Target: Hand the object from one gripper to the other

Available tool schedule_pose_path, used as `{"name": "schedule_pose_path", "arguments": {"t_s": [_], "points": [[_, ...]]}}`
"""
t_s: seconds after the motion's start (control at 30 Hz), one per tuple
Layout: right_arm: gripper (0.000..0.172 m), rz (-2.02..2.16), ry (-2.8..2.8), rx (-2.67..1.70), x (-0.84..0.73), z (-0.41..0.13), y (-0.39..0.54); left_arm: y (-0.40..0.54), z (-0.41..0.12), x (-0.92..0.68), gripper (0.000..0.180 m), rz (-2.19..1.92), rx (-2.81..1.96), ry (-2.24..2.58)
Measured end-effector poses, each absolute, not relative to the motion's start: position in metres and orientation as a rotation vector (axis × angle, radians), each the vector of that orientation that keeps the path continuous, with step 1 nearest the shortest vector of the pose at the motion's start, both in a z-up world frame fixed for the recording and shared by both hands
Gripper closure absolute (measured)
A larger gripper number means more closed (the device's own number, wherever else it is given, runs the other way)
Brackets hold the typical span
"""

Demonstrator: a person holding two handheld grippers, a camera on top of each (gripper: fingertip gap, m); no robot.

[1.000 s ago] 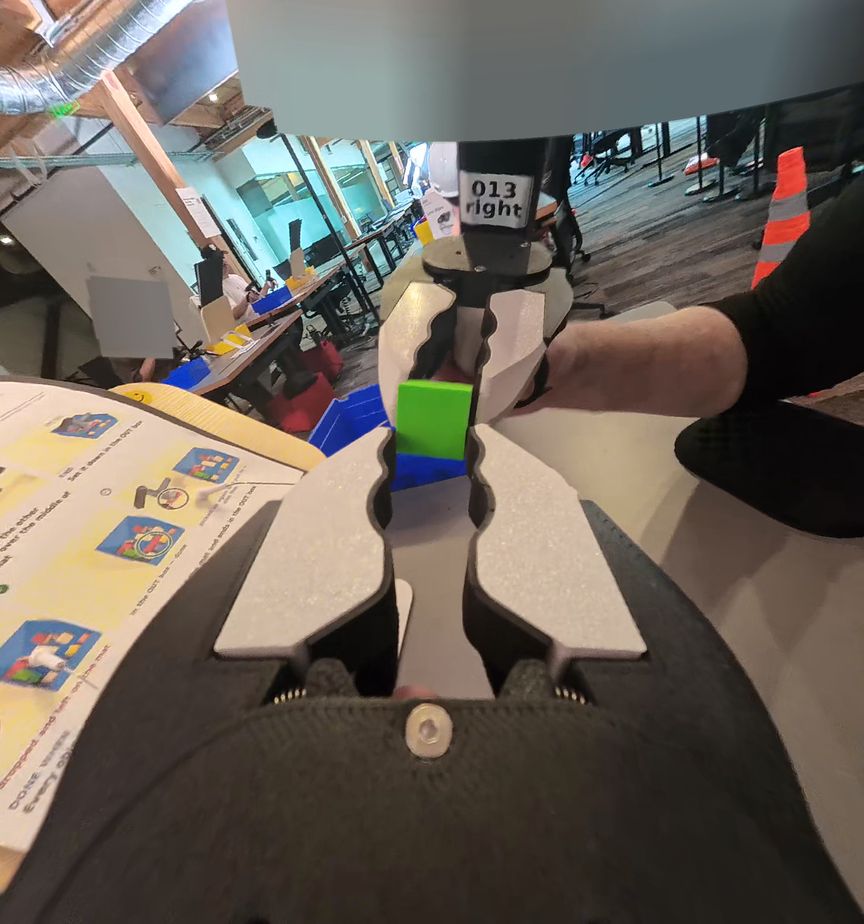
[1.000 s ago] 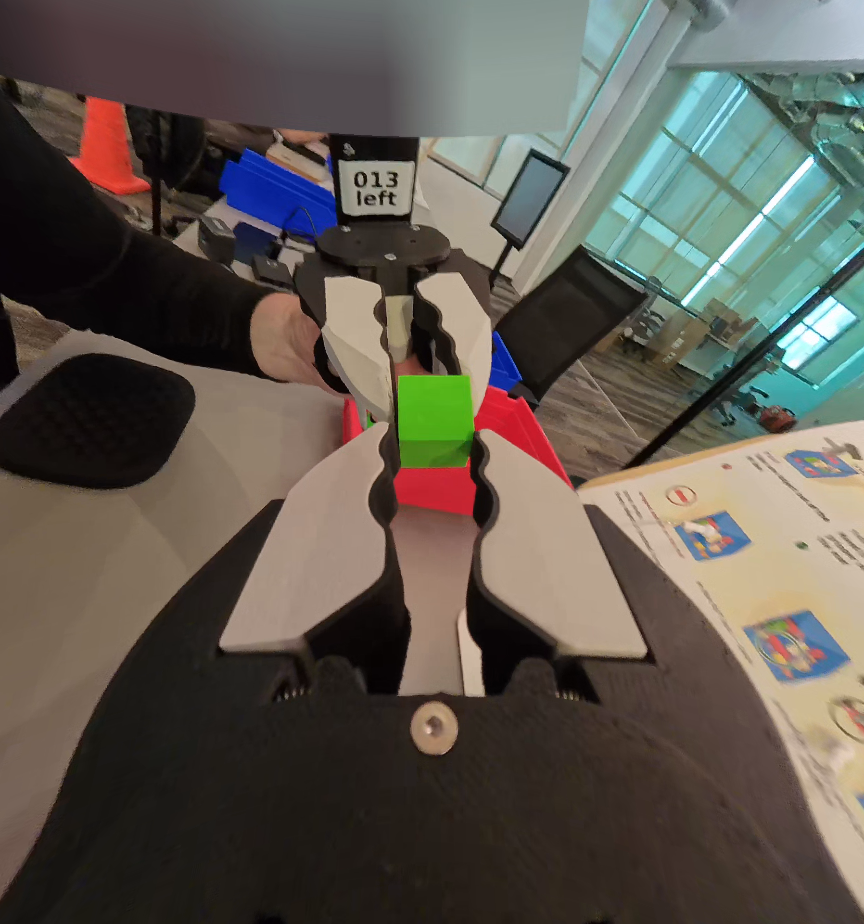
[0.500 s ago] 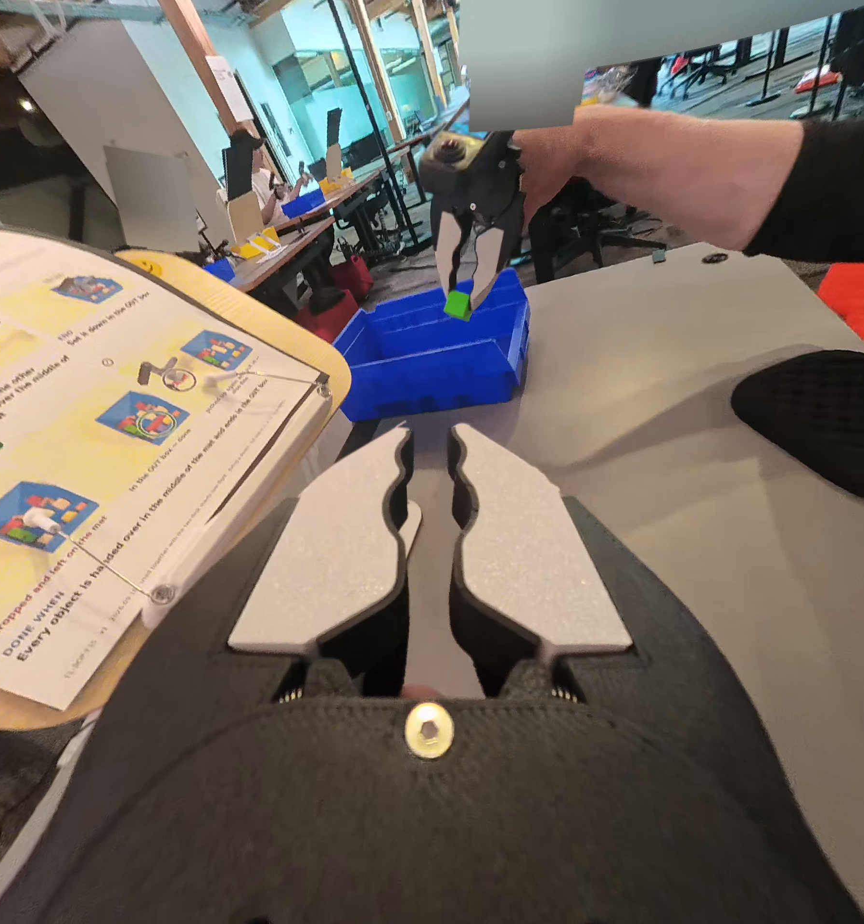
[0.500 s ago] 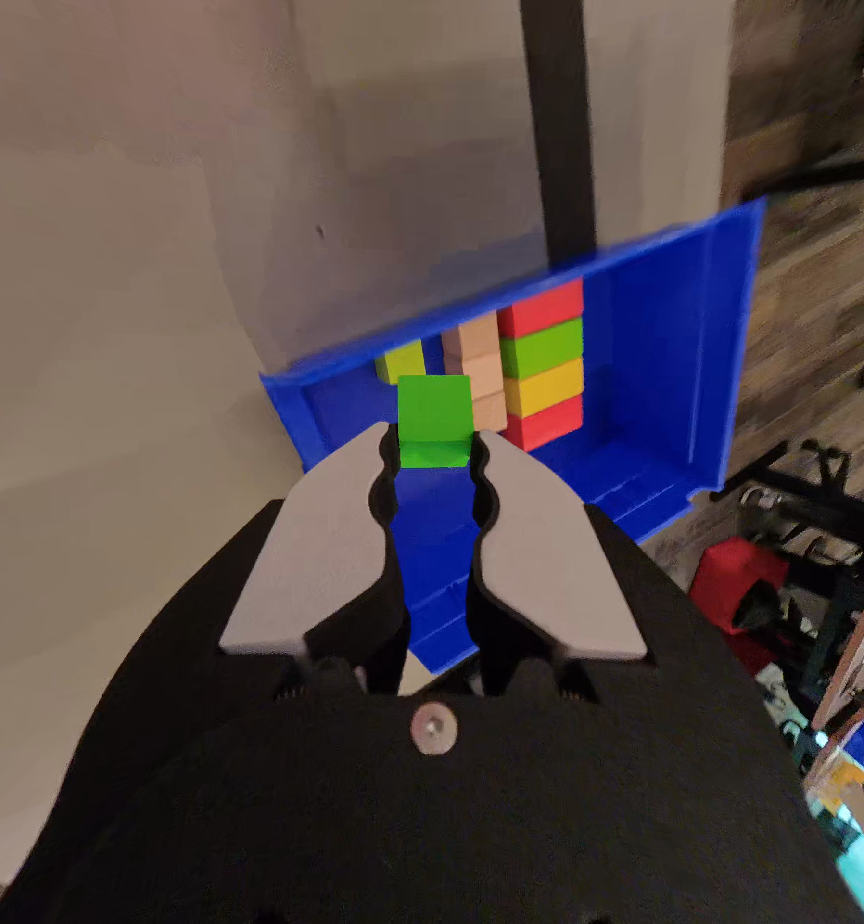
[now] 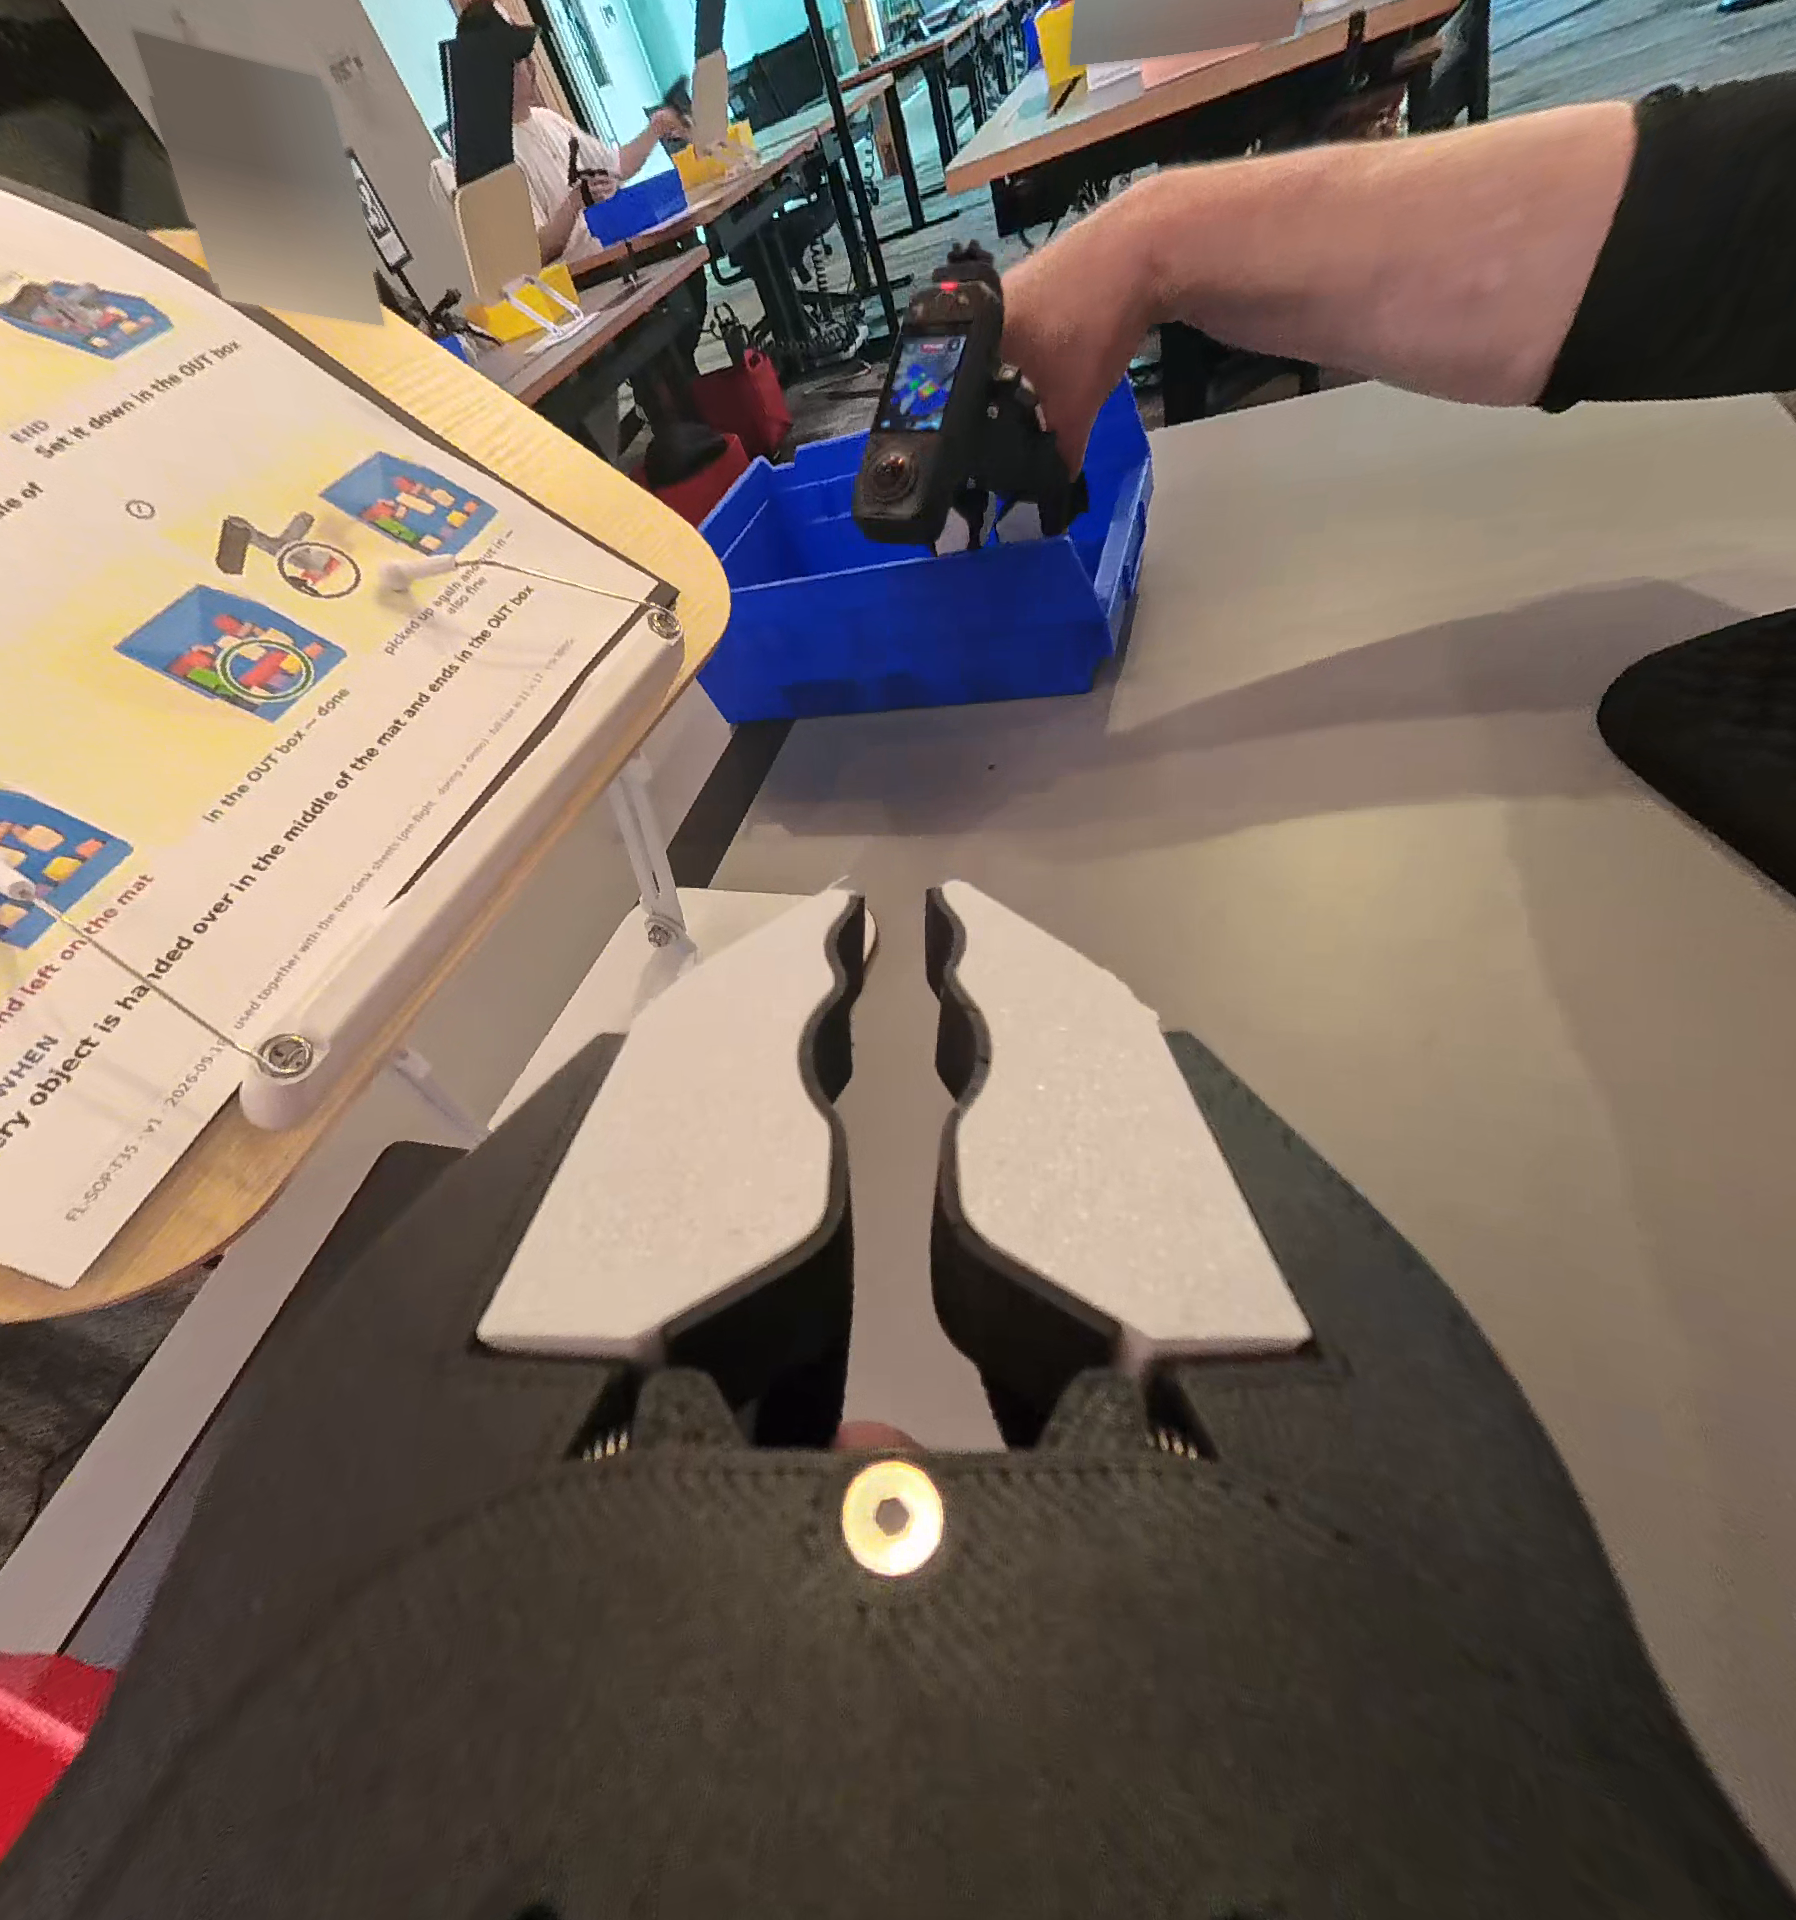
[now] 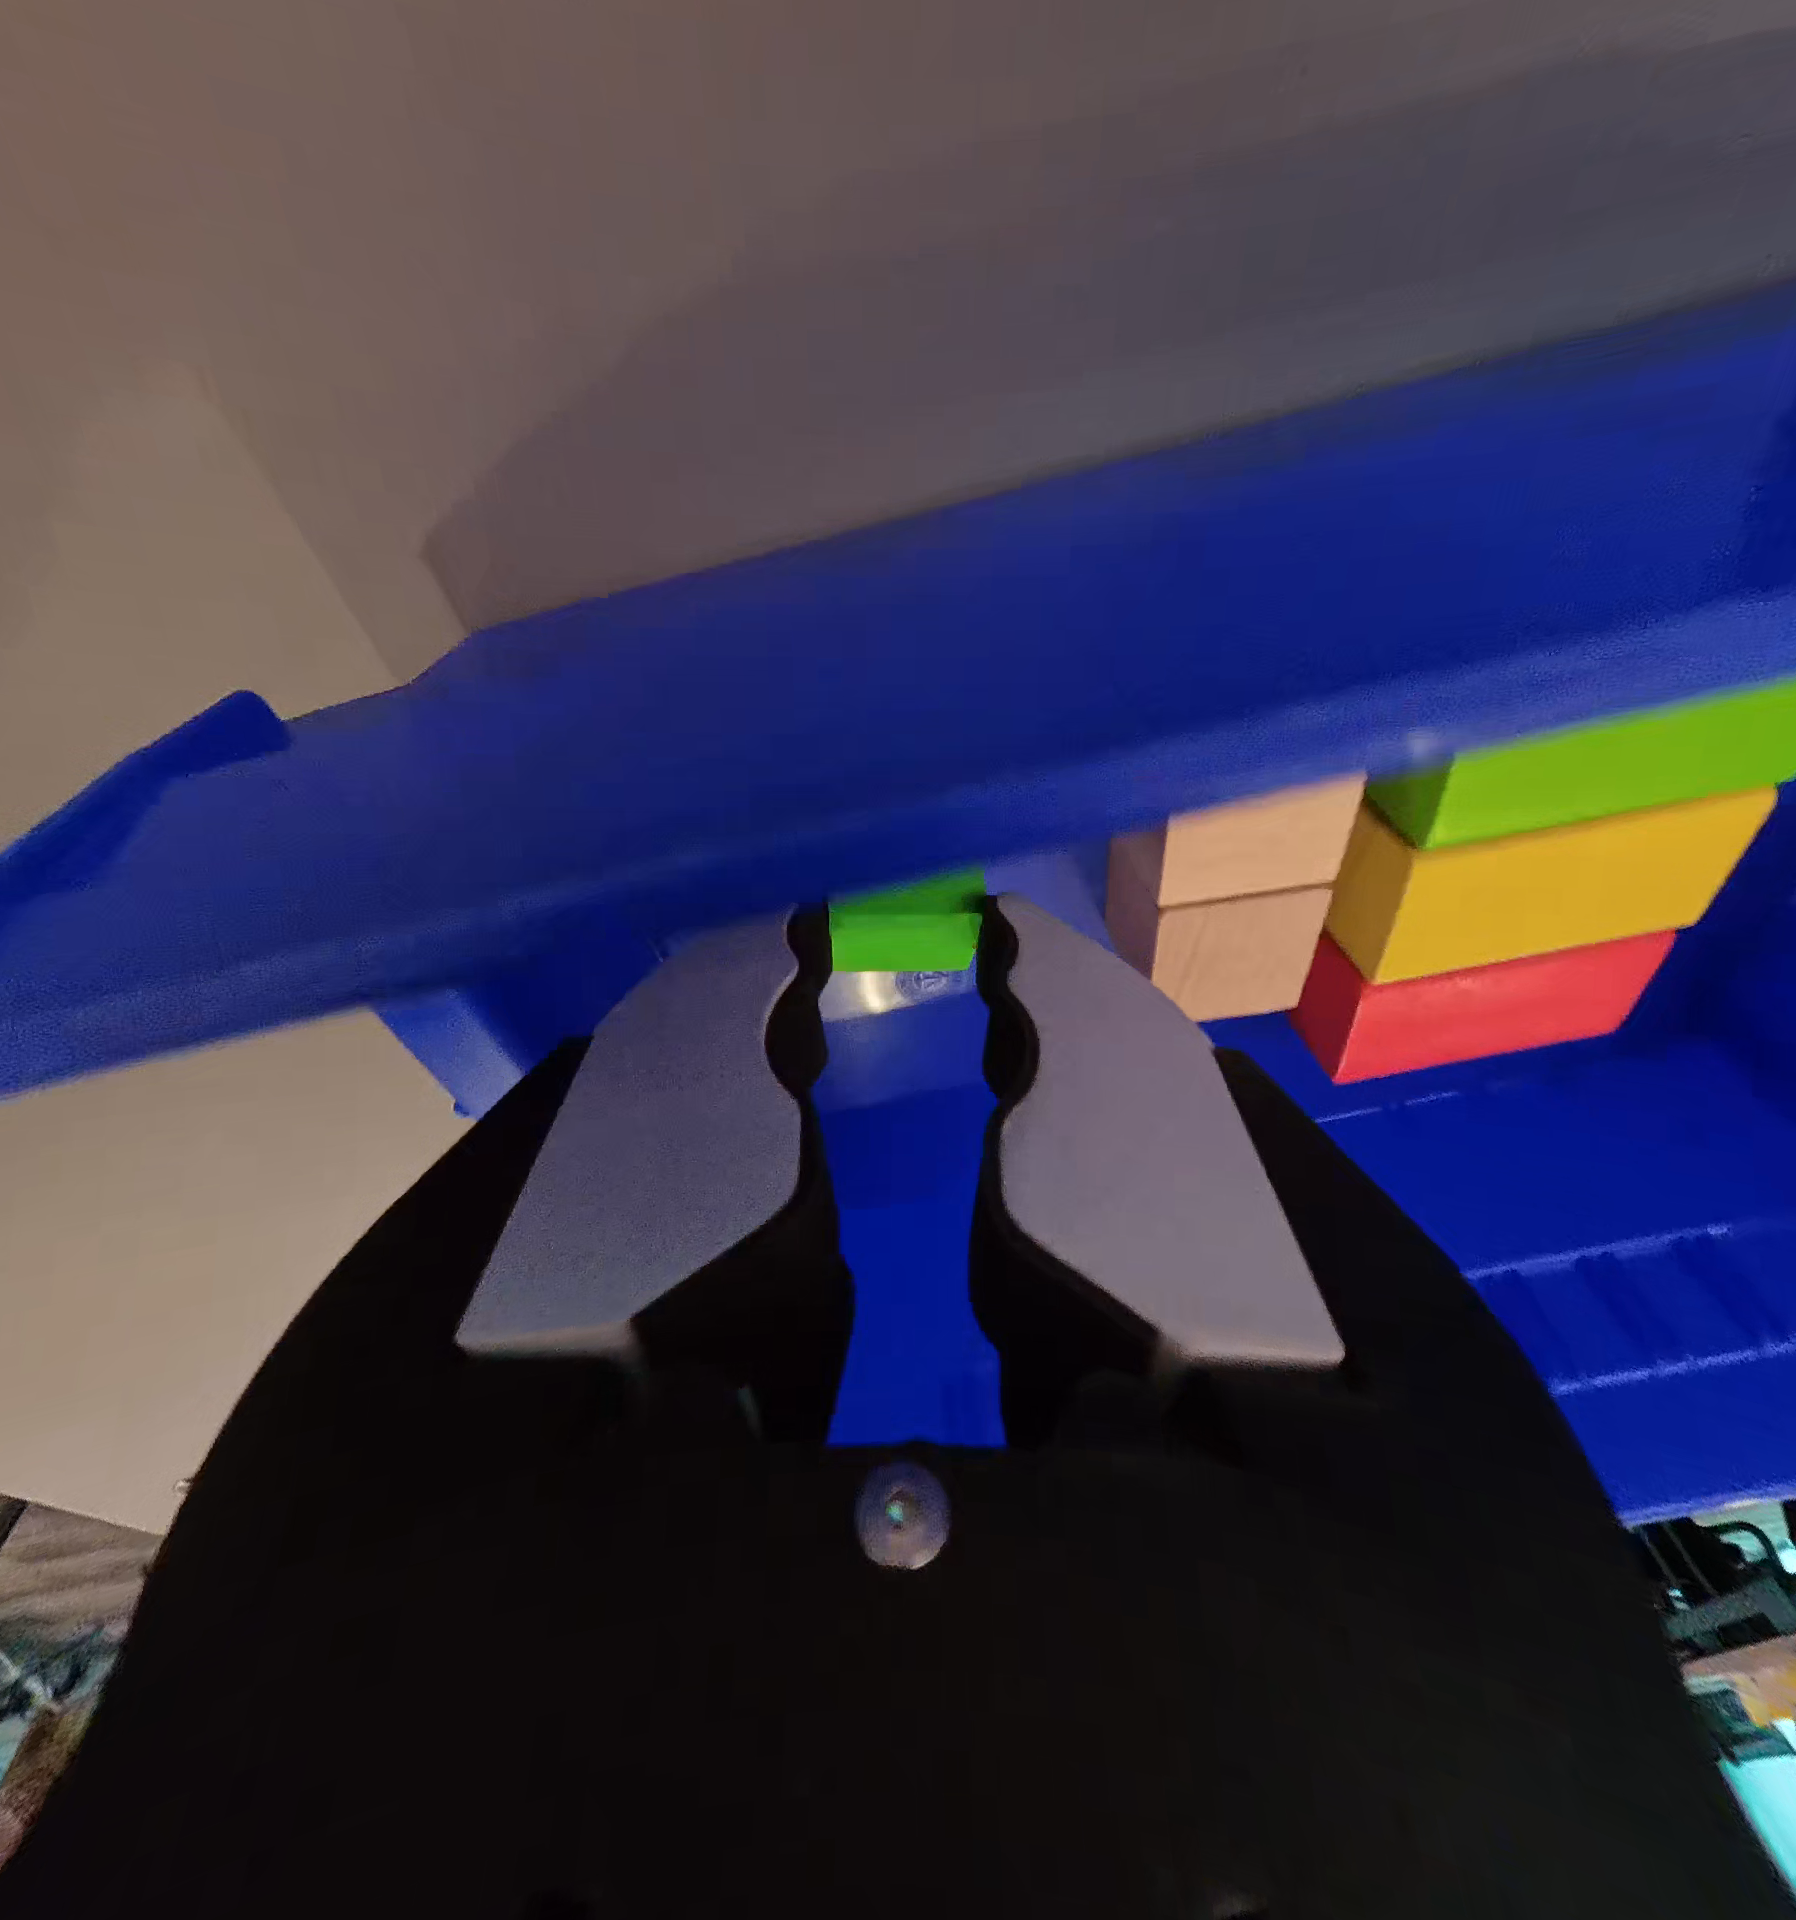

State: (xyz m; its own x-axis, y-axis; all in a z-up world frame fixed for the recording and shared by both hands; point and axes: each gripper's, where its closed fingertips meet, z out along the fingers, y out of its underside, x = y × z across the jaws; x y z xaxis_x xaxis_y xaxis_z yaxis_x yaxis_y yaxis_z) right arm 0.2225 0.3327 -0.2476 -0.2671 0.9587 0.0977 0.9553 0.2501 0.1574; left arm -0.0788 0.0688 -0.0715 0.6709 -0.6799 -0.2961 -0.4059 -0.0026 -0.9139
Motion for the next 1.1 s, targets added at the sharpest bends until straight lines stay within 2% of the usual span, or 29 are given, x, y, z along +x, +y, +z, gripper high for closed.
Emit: {"name": "schedule_pose_path", "arguments": {"t_s": [0.3,0.33,0.47,0.6,0.77,0.93,1.1], "points": [[0.145,0.223,2.514,1.838,0.204,-0.249,0.327,0.069,-0.080,-0.076,0.169,-0.270,-1.646,0.929],[0.138,0.223,2.513,1.834,0.203,-0.249,0.326,0.068,-0.080,-0.077,0.168,-0.268,-1.648,0.928],[0.128,0.230,2.519,1.870,0.203,-0.240,0.326,0.064,-0.077,-0.090,0.168,-0.249,-1.657,0.908],[0.131,0.229,2.567,2.019,0.205,-0.206,0.324,0.055,-0.068,-0.121,0.164,-0.164,-1.684,0.866],[0.142,0.340,2.636,2.208,0.211,-0.160,0.306,0.041,-0.066,-0.199,0.153,0.049,-1.826,0.799],[0.144,0.380,2.716,2.191,0.204,-0.149,0.264,0.028,-0.097,-0.274,0.147,0.153,-2.048,0.778],[0.145,0.356,2.762,2.132,0.188,-0.148,0.230,0.017,-0.159,-0.307,0.143,0.103,-2.273,0.923]]}}
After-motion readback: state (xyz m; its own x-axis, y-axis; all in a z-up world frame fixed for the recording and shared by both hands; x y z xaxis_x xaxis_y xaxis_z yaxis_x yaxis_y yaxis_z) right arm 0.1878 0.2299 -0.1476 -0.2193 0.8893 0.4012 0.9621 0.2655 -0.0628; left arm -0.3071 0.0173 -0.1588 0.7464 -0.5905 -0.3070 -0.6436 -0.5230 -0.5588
